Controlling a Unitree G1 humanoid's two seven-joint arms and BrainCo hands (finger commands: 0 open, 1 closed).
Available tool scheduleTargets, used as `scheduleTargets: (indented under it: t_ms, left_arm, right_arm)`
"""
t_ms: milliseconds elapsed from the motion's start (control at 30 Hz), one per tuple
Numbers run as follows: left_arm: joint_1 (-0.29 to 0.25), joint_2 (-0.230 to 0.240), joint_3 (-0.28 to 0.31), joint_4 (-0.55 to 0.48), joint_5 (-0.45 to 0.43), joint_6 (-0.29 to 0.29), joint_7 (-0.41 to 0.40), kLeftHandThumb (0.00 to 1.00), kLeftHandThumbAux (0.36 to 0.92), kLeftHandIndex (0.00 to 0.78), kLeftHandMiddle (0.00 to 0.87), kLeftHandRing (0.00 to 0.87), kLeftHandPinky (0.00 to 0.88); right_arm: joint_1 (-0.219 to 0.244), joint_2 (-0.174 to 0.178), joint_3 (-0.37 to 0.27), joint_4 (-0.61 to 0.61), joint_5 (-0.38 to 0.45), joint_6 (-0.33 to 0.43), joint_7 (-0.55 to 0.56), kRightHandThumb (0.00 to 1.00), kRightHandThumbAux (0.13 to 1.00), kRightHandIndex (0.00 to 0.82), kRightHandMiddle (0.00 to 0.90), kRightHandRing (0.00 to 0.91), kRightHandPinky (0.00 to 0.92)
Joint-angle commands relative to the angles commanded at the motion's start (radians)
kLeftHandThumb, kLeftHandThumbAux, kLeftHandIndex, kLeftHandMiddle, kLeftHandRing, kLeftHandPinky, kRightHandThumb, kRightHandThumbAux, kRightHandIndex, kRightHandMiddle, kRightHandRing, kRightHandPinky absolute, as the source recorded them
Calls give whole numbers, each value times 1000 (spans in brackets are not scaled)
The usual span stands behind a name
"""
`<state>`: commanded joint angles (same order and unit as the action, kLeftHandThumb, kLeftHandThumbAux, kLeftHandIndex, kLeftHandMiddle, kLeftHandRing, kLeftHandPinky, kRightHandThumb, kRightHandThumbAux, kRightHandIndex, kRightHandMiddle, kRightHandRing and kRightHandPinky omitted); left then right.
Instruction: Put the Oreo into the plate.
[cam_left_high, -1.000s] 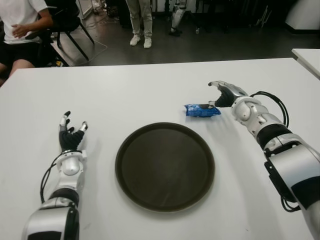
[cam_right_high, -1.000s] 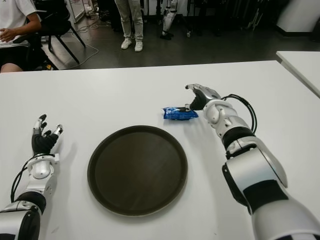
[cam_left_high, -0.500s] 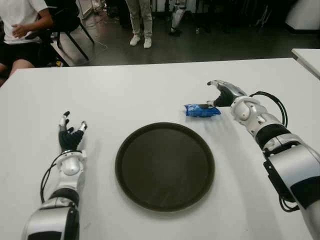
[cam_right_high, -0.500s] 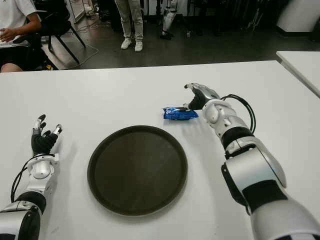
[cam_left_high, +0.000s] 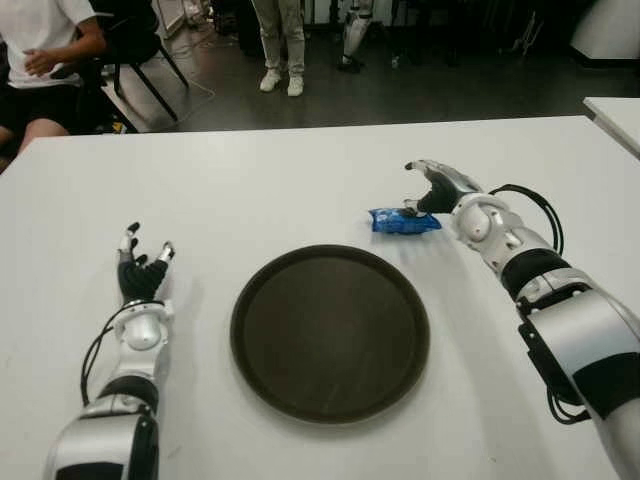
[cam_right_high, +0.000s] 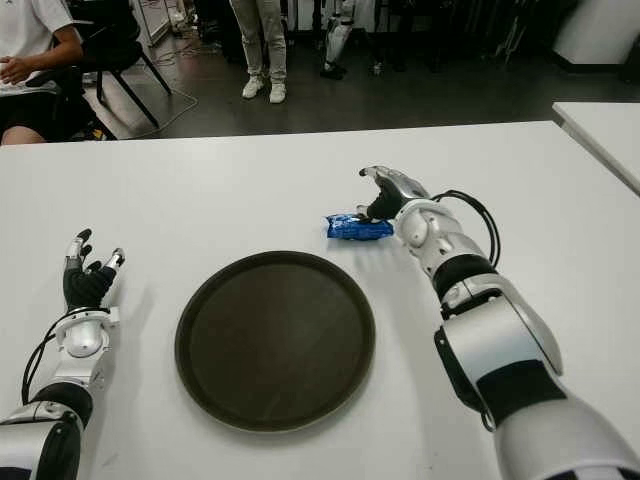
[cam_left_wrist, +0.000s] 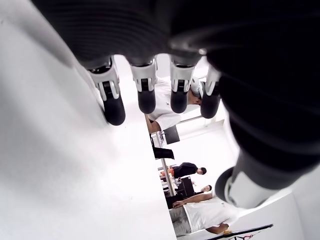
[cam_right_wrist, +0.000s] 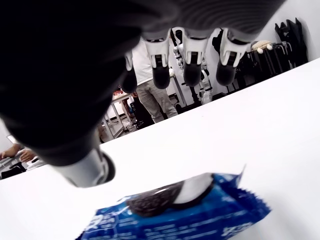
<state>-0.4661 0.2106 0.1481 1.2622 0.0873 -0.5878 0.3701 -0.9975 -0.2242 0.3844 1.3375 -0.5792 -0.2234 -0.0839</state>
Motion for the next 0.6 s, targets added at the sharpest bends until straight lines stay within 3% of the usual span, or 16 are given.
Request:
scheduleTargets:
  t_ms: [600]
  left_arm:
    - [0,-9,14,-1,-17,-5,-15,0,708,51,42,26,35]
  right_arm:
    - [-9,31,17,1,-10,1,-7,430,689,0,36,28,51]
